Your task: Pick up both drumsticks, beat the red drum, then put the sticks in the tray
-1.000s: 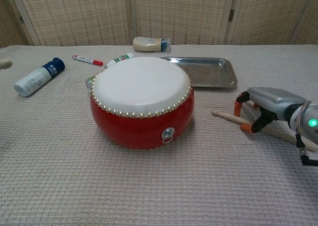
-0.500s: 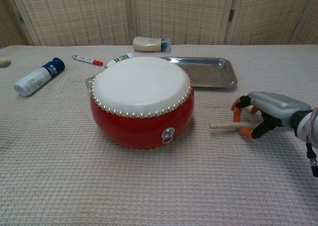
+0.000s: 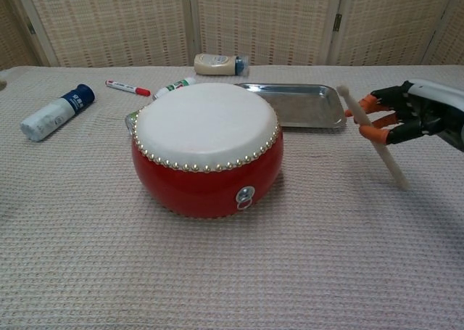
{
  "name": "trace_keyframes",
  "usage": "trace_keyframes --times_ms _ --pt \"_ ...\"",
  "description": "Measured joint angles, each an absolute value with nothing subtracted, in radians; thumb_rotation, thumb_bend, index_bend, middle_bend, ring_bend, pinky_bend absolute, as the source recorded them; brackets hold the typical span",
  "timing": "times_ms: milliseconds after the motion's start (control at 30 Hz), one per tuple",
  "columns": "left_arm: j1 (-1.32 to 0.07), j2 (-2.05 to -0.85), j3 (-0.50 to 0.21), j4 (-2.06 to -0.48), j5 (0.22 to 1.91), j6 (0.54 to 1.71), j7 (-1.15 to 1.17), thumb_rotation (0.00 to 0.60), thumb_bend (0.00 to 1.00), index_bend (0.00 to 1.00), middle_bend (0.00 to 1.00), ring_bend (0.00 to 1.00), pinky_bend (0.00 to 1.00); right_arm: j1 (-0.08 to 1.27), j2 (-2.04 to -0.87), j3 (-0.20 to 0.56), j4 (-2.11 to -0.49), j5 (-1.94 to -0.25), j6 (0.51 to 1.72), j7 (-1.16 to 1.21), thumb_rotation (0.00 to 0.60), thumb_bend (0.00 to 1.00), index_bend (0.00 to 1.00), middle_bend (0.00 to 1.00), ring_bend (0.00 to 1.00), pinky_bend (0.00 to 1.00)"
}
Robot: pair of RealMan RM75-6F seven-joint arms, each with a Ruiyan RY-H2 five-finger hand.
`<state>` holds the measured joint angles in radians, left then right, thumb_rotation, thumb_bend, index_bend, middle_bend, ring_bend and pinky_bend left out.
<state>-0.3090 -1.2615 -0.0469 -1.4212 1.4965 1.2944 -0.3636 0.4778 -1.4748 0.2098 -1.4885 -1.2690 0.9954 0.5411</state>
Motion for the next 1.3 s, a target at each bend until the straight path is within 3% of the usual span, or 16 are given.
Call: trace_keyframes --times_ms 367,600,733,900,1167,1300 --pt "-0.311 -1.259 -0.043 -1.443 1.497 1.284 -0.347 0.6 0.65 1.0 1.0 1.0 1.0 0.47 -1.426 0.202 -1.332 -1.454 0.99 1.42 0.6 0.42 0.65 0.34 0.31 0.32" --pt "-0.312 -1.261 -0.038 -1.441 1.5 1.278 -0.349 0.6 0.65 1.0 1.0 1.0 1.0 0.496 -1.493 0.141 -1.061 -1.579 1.034 1.889 0.6 0.42 0.51 0.34 0.32 0.33" --pt "-0.311 -1.263 -0.036 -1.439 1.5 1.275 -0.352 0.6 0.65 1.0 1.0 1.0 1.0 0.511 -1.541 0.106 -0.933 -1.627 1.073 2.02 0.6 0.42 0.43 0.34 0.32 0.33" --pt "-0.31 -1.264 -0.028 -1.437 1.505 1.269 -0.357 0.6 0.65 1.0 1.0 1.0 1.0 0.525 -1.6 0.062 -0.802 -1.658 1.119 2.121 0.6 0.36 0.4 0.34 0.32 0.33" --pt "-0.308 -1.261 -0.026 -1.441 1.506 1.271 -0.356 0.6 0.65 1.0 1.0 1.0 1.0 0.53 -1.65 0.002 -0.703 -1.679 1.182 2.16 0.6 0.34 0.45 0.37 0.35 0.37" --pt "-0.308 -1.259 -0.025 -1.445 1.508 1.271 -0.352 0.6 0.65 1.0 1.0 1.0 1.0 0.526 -1.66 -0.017 -0.691 -1.676 1.19 2.129 0.6 0.26 0.5 0.41 0.37 0.4"
